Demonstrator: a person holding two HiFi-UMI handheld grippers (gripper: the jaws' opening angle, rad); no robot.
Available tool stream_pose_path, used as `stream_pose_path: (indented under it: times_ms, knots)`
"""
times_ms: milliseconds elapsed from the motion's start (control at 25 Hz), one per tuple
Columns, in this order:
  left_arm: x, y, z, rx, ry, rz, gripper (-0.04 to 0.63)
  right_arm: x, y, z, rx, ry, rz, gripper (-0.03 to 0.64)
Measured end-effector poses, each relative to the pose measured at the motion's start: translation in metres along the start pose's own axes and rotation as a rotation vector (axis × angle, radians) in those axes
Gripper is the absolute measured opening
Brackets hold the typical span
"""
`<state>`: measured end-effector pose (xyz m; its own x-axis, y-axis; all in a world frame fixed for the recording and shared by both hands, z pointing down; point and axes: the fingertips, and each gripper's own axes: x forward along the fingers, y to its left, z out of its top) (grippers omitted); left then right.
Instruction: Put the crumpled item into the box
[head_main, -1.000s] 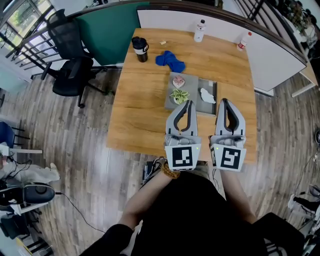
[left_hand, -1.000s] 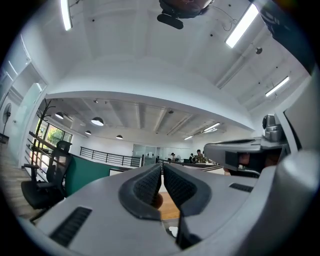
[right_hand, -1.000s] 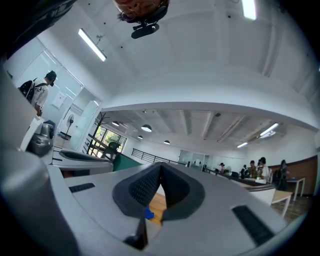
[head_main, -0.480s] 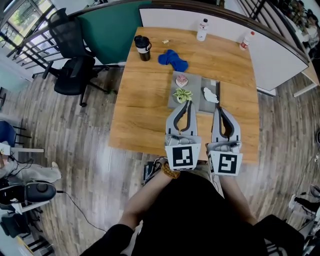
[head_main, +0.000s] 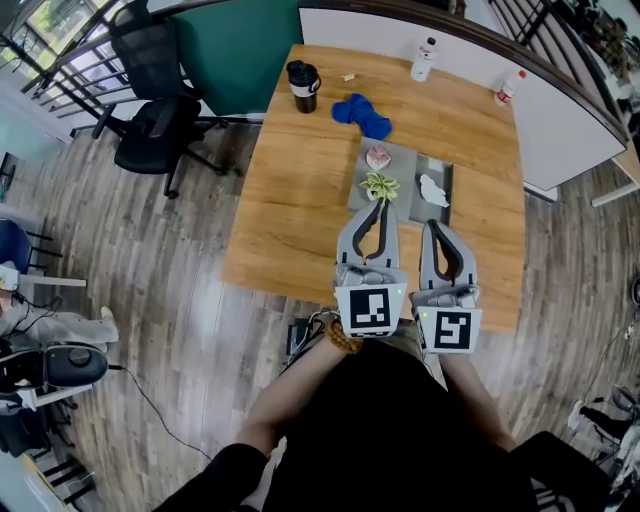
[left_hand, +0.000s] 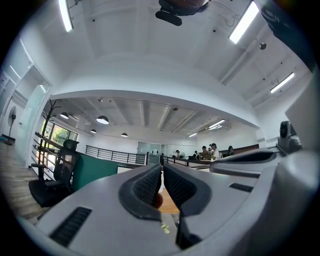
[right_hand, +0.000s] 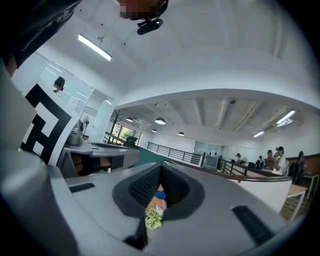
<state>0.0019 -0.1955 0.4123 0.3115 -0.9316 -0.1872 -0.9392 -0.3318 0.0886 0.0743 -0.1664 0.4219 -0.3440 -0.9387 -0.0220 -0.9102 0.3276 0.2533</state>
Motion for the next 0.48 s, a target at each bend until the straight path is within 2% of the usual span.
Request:
stream_pose_path:
  times_ms: [280,480]
  knots:
    - [-0.001,0.005,-0.001,-0.015,-0.004,0.011,0.034,0.003,0.011,-0.001,-0.022,0.012,0.037,0.005]
    - [0.002,0.011,-0.009,-0.062,0.026,0.012,0.034,0.006,0.014,-0.011,-0.01,0.039,0.05,0.005]
